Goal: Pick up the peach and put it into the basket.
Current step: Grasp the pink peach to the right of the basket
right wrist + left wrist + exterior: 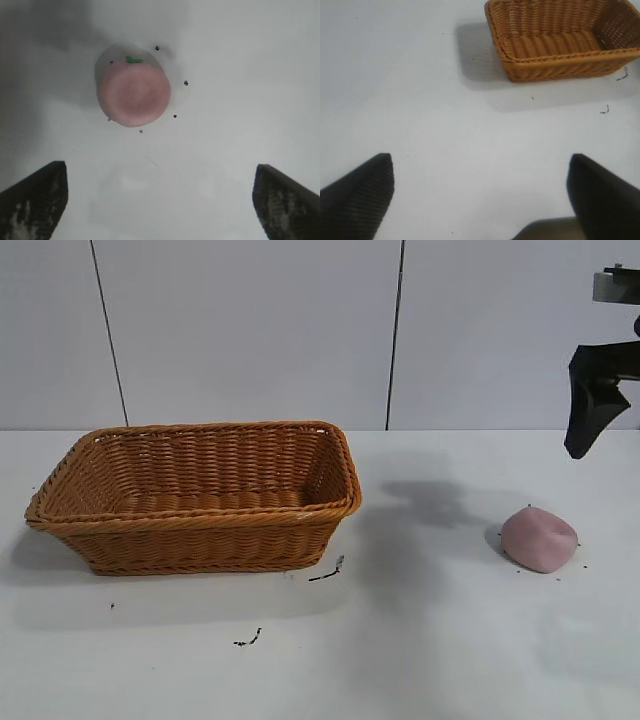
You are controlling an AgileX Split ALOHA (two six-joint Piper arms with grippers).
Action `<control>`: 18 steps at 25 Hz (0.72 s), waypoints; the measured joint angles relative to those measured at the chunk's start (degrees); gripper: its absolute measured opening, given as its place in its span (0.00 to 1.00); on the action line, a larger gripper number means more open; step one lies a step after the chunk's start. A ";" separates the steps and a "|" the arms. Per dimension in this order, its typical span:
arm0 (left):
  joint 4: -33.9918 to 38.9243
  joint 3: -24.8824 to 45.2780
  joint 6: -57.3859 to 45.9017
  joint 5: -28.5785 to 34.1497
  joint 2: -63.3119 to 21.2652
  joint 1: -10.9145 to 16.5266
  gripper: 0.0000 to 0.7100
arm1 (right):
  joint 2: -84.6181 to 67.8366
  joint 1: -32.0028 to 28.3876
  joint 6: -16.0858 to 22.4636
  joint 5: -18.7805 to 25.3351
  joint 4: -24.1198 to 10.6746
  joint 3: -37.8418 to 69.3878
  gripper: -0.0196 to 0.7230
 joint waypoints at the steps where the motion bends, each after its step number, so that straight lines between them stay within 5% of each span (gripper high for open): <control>1: 0.00 0.00 0.00 0.00 0.00 0.00 0.97 | 0.16 0.00 0.06 -1.23 -0.05 0.00 0.95; 12: 0.00 0.00 0.00 0.00 0.00 0.00 0.97 | 11.91 0.00 0.06 -9.05 0.35 -0.26 0.95; 18: 0.00 0.00 0.00 0.00 0.00 0.00 0.97 | 17.16 0.00 0.00 -9.54 2.27 -0.26 0.95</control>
